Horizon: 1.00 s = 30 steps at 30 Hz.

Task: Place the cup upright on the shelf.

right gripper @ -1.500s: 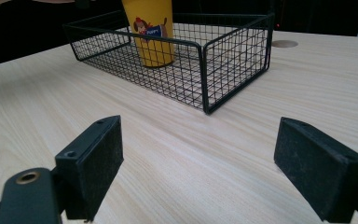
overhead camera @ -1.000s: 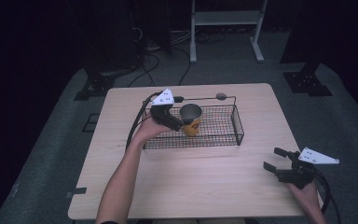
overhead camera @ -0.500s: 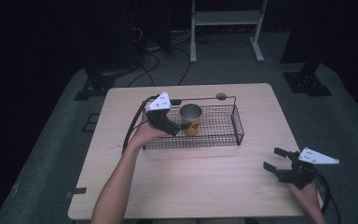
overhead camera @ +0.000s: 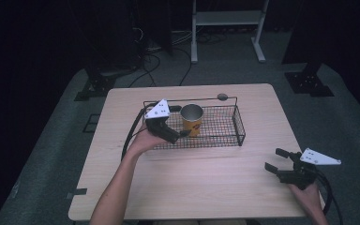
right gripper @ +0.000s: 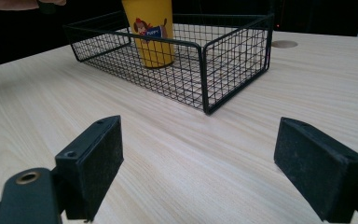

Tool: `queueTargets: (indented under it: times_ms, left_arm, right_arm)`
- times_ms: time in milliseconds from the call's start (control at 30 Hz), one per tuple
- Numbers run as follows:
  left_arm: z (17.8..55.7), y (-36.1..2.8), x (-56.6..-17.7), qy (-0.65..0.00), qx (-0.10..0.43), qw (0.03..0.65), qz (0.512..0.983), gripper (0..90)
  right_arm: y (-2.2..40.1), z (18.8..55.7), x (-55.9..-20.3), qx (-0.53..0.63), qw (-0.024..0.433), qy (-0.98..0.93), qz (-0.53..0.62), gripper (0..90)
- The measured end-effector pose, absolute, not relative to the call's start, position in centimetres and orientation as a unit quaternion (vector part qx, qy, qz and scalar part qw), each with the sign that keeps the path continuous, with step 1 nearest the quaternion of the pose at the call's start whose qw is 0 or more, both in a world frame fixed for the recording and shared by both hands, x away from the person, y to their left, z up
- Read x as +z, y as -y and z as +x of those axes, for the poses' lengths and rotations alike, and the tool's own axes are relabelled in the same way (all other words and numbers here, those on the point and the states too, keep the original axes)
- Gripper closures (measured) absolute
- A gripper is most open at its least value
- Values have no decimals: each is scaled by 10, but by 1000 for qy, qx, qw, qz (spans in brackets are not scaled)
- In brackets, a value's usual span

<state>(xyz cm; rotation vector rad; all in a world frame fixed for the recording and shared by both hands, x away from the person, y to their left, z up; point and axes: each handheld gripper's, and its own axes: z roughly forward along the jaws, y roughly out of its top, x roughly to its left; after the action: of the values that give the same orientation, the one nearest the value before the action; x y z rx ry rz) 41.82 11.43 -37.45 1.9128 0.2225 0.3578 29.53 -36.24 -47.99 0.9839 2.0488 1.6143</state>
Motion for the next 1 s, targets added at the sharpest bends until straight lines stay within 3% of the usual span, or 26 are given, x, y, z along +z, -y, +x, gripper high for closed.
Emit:
queueTargets:
  times_ms: [1000]
  left_arm:
    - [386, -126, -385, -85, 153, 563, 808, 21]
  right_arm:
    - [362, 295, -480, 569, 177, -724, 347, 144]
